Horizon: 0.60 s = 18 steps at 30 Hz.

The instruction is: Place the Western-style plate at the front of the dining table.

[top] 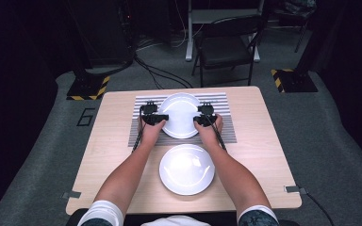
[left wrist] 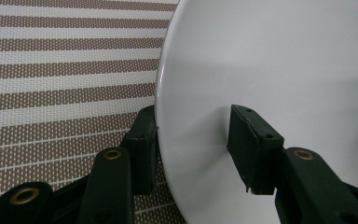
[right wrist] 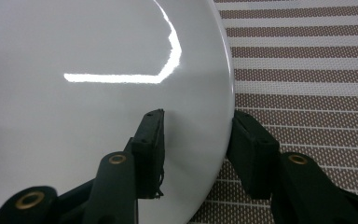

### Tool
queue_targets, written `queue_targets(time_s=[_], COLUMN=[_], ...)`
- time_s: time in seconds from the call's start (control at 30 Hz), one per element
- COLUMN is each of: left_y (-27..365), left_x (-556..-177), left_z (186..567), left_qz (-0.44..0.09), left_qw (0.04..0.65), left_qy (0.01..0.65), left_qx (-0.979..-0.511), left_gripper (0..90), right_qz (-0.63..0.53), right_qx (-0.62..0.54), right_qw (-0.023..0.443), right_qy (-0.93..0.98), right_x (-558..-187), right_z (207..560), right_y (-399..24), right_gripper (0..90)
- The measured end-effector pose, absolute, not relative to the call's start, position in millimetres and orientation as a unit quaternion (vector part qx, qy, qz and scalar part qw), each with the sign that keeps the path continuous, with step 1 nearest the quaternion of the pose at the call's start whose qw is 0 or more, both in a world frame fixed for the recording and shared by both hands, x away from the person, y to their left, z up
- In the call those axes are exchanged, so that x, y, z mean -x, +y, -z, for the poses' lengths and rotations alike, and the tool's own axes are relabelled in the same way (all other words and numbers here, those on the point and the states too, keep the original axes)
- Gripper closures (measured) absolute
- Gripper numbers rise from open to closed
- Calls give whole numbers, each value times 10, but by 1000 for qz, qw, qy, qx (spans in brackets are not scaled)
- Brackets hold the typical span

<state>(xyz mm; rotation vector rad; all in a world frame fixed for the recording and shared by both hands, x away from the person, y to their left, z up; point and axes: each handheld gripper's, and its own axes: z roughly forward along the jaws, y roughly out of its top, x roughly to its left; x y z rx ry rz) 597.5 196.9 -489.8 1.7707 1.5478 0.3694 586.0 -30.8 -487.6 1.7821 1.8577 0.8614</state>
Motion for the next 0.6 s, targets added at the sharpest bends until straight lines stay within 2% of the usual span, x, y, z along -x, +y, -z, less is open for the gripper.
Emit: queue_targets(time_s=[0.6], left_y=[1978], left_x=[-6004], left_z=[4948], left_qz=[-134], left_qw=[369], left_qy=[610], left_qx=[-689], left_gripper=[535], right_qz=[-303], right_qx=[-649], right_qw=[195], right_qy=[670], right_x=[-5894], right_z=[4943], right_y=[-310], right_gripper=[566])
